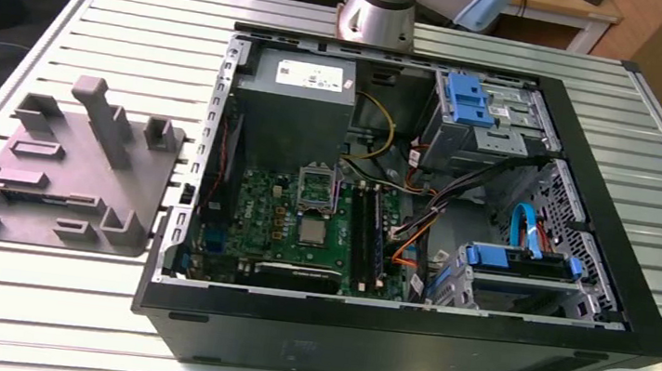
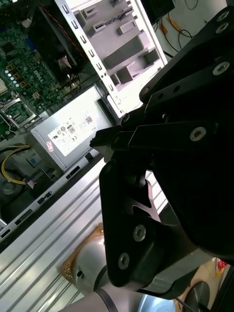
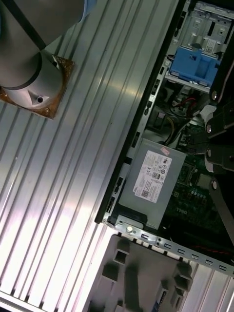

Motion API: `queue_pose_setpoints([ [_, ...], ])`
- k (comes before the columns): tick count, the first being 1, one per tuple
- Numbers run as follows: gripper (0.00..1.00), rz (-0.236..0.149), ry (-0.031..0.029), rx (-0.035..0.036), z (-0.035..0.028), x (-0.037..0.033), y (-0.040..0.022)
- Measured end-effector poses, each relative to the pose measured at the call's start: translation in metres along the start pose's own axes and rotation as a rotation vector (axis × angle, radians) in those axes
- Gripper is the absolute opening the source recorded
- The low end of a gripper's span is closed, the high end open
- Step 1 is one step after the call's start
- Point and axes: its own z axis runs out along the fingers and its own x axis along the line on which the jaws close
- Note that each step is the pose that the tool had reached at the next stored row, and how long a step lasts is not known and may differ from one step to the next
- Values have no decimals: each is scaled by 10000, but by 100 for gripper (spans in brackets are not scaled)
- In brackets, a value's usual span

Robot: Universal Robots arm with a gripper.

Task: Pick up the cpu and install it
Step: 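Close the cpu cover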

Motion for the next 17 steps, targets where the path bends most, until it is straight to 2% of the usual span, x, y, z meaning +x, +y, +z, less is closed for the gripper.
queue_pose_setpoints([
  [17,11,13,3,13,152,86,-235],
])
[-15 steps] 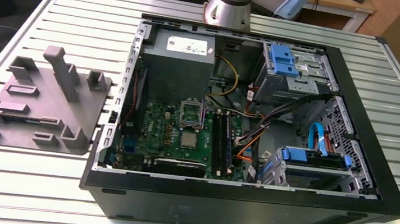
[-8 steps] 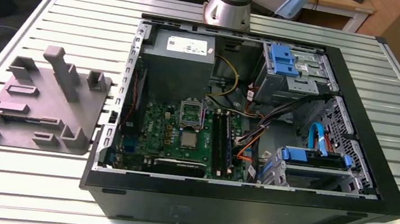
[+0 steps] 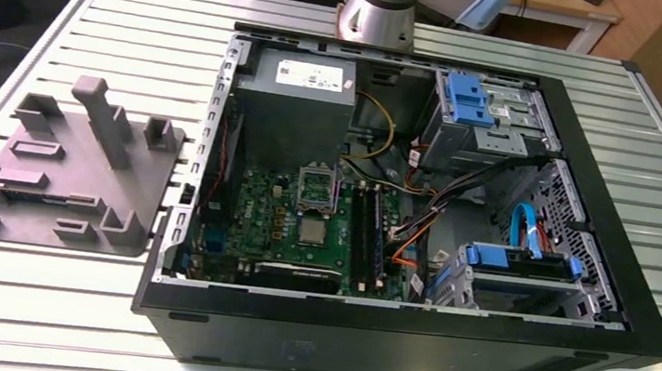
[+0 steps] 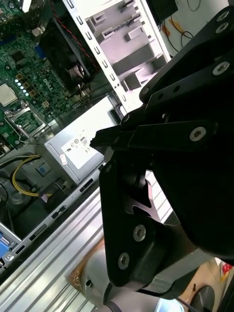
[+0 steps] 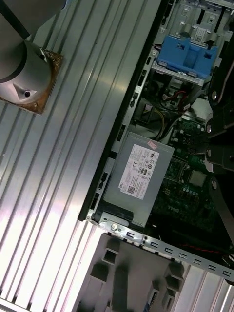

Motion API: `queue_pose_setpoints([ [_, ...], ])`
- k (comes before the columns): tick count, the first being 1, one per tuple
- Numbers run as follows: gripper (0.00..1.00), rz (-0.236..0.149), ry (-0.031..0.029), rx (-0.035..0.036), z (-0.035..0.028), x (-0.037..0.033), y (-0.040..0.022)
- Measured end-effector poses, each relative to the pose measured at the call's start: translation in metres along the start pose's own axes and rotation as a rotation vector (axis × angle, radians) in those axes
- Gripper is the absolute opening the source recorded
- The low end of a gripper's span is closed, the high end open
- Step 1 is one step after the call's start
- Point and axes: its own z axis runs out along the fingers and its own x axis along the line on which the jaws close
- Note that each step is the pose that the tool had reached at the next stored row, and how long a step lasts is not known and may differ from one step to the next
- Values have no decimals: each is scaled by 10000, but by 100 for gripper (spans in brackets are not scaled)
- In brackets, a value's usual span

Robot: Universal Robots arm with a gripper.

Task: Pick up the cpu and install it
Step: 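Close the cpu cover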

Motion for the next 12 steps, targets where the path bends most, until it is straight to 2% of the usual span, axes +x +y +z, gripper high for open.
queue_pose_setpoints([
  [7,11,8,2,5,111,17,-43],
  [12,11,8,1,5,151,21,-51],
])
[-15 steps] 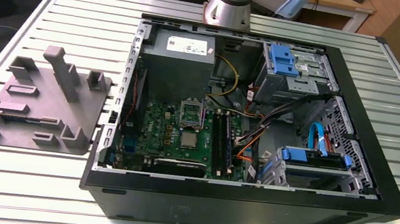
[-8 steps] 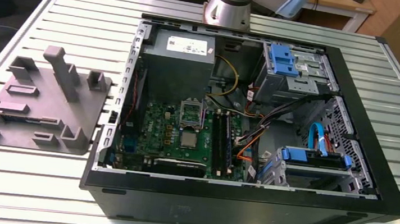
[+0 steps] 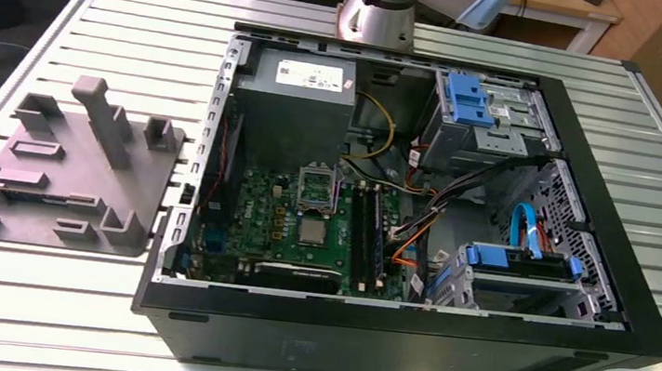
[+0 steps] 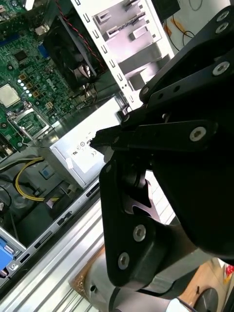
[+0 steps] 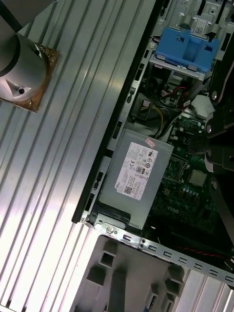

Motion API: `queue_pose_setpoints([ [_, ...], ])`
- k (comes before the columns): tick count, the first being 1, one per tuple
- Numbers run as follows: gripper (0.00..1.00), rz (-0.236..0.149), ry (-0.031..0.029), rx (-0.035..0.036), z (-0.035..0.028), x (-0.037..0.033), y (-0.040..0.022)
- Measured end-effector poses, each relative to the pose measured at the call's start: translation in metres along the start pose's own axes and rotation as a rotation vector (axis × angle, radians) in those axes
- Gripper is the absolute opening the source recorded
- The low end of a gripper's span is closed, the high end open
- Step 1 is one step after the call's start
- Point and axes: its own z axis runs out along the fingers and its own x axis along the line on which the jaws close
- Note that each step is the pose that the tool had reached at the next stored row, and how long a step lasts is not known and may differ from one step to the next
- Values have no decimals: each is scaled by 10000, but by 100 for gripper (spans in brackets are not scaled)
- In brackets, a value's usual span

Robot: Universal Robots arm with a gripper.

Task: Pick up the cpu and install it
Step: 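Close the cpu cover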

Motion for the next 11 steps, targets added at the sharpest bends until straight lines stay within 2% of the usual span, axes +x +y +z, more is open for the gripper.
queue_pose_setpoints([
  [11,11,0,0,0,75,4,-10],
])
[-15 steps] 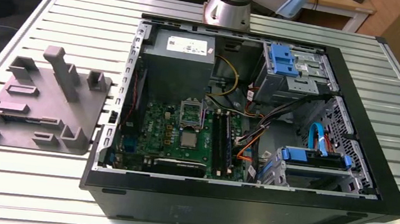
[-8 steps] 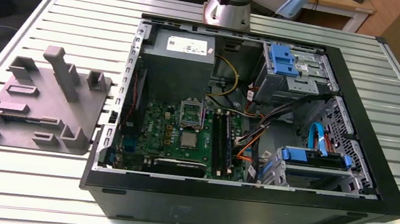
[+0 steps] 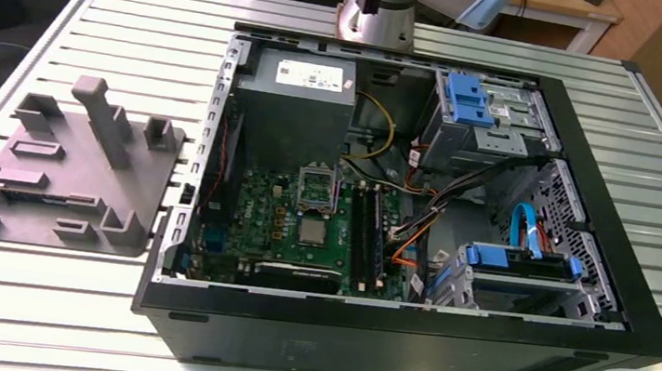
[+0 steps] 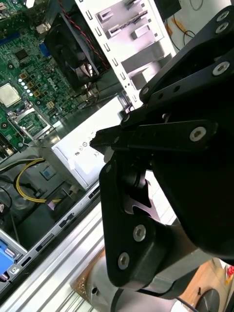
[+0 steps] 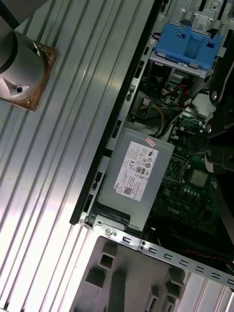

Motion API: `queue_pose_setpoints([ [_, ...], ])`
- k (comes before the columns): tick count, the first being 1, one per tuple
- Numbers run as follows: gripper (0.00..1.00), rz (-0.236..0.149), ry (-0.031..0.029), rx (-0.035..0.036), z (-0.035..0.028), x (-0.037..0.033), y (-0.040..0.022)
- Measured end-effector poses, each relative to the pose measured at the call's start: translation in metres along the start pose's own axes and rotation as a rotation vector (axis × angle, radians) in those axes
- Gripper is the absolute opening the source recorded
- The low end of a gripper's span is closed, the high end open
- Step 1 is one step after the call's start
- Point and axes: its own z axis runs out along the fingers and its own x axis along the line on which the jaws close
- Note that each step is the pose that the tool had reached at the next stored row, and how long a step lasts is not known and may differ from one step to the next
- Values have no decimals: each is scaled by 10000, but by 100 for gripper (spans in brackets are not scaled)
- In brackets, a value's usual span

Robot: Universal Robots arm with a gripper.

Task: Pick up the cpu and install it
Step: 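Close the cpu cover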

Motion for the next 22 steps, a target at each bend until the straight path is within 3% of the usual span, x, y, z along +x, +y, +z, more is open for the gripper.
queue_pose_setpoints([
  [10,11,0,0,1,115,6,-12],
  [11,11,0,1,1,233,11,-22],
  [22,11,-2,9,22,335,17,-44],
])
